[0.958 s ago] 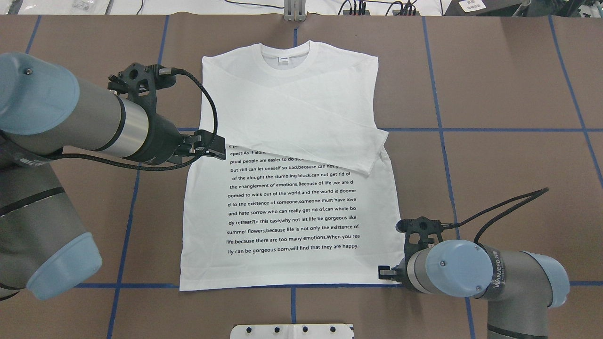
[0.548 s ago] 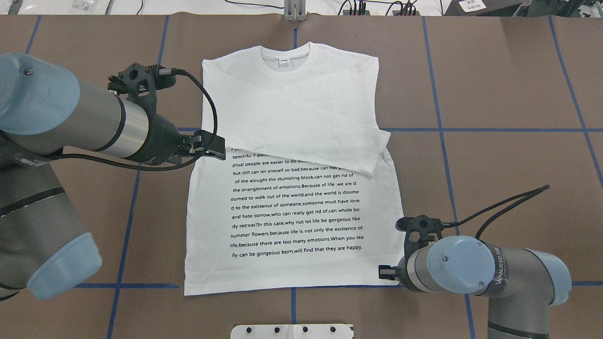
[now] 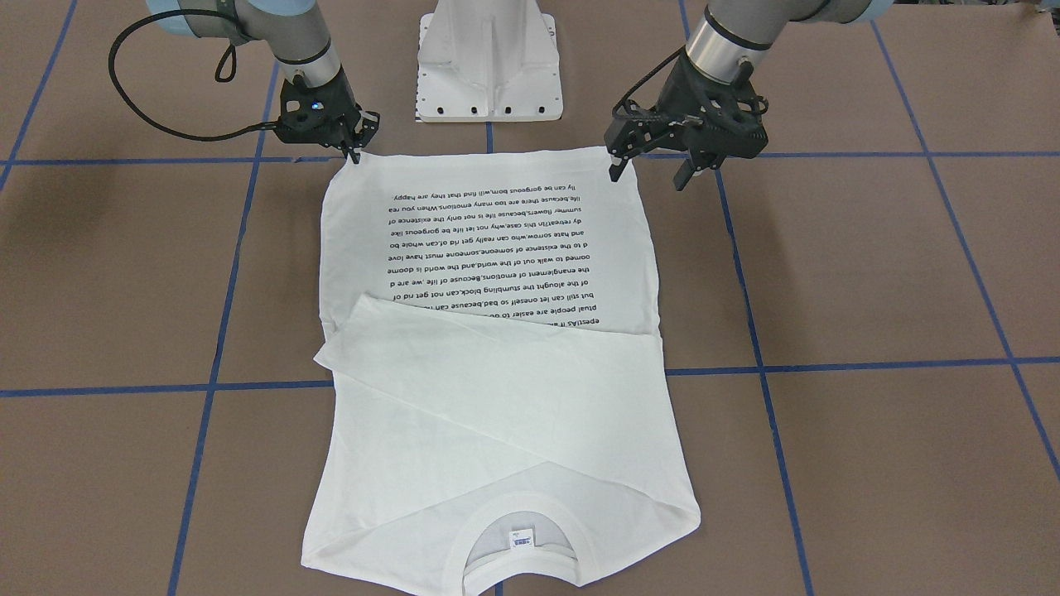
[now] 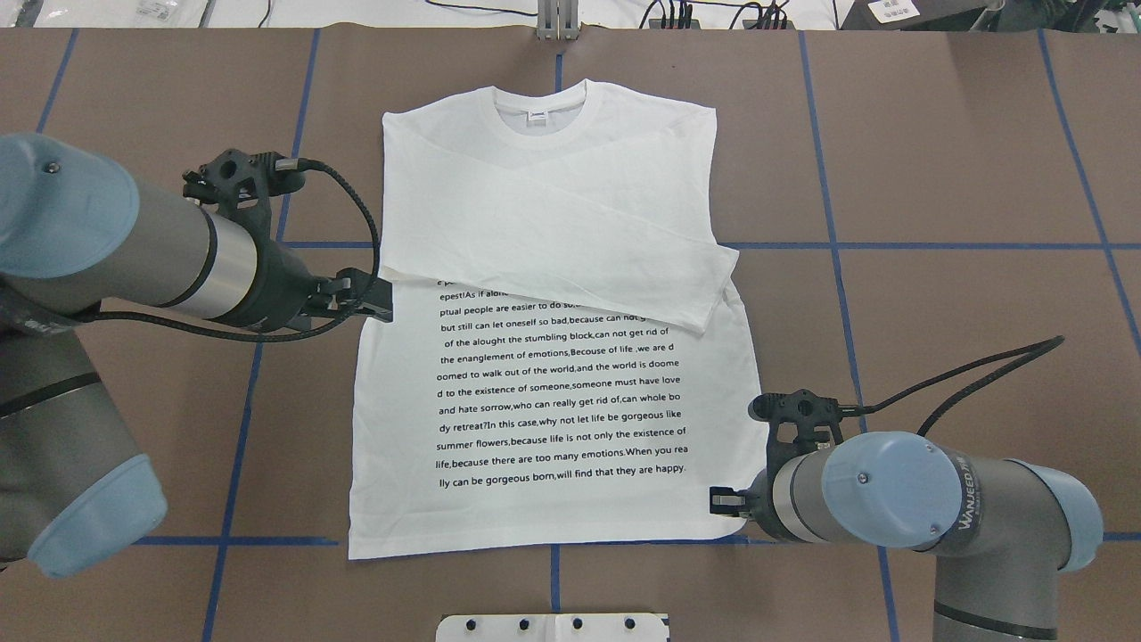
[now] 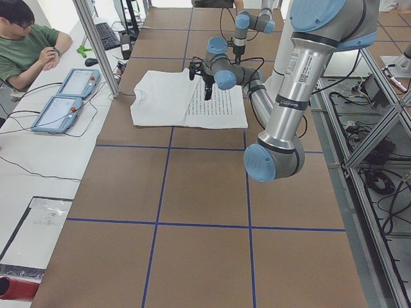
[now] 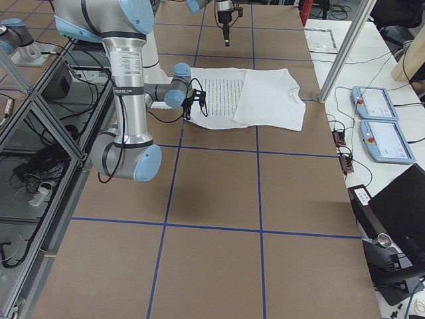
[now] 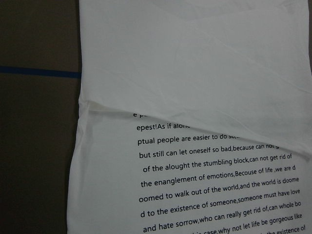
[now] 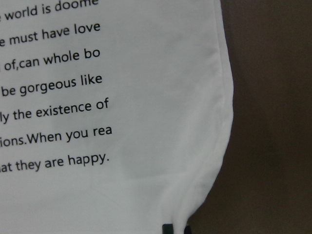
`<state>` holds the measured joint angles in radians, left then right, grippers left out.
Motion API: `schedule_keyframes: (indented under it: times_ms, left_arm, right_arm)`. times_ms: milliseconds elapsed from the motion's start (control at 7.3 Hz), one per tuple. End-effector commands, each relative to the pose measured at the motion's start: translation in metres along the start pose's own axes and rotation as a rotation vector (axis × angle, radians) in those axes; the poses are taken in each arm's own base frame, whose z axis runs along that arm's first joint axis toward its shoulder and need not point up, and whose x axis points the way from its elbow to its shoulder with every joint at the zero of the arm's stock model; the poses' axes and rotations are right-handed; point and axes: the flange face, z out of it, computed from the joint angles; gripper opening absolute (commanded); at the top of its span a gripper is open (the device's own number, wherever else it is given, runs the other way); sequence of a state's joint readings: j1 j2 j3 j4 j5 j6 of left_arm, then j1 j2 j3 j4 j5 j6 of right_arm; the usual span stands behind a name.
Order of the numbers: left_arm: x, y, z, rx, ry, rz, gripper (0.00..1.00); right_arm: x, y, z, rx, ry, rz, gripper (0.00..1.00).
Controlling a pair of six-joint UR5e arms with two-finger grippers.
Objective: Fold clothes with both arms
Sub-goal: 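Move the left gripper to the hem corner nearest it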
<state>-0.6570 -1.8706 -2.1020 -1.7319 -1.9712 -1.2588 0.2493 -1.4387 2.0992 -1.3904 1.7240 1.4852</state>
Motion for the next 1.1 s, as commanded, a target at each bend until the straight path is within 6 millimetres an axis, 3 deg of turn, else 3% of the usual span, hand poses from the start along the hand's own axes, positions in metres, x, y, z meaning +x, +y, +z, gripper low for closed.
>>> schedule_keyframes:
  times_ms: [0, 137, 274, 548, 958]
  left_arm:
    - [-0.068, 0.037, 0.023, -0.023, 0.008, -0.112, 0.99]
    - [-0.075, 0.078, 0.052, -0.019, -0.01, -0.165, 0.99]
    - [-0.064, 0.117, 0.077, -0.056, -0.03, -0.243, 0.99]
    - [-0.052, 0.173, 0.11, -0.1, -0.089, -0.317, 0.98]
    - [-0.028, 0.174, 0.139, -0.101, -0.156, -0.324, 0.85]
  right_arm:
    - [-0.004, -0.011, -0.017, 0.023, -0.031, 0.011, 0.0]
    - [-0.002, -0.018, -0.019, 0.033, -0.03, 0.022, 0.0]
    - [-0.001, -0.022, -0.021, 0.039, -0.034, 0.026, 0.0]
    - [-0.003, -0.025, -0.024, 0.042, -0.04, 0.031, 0.0]
    - [-0.009, -0.029, -0.027, 0.046, -0.053, 0.033, 0.0]
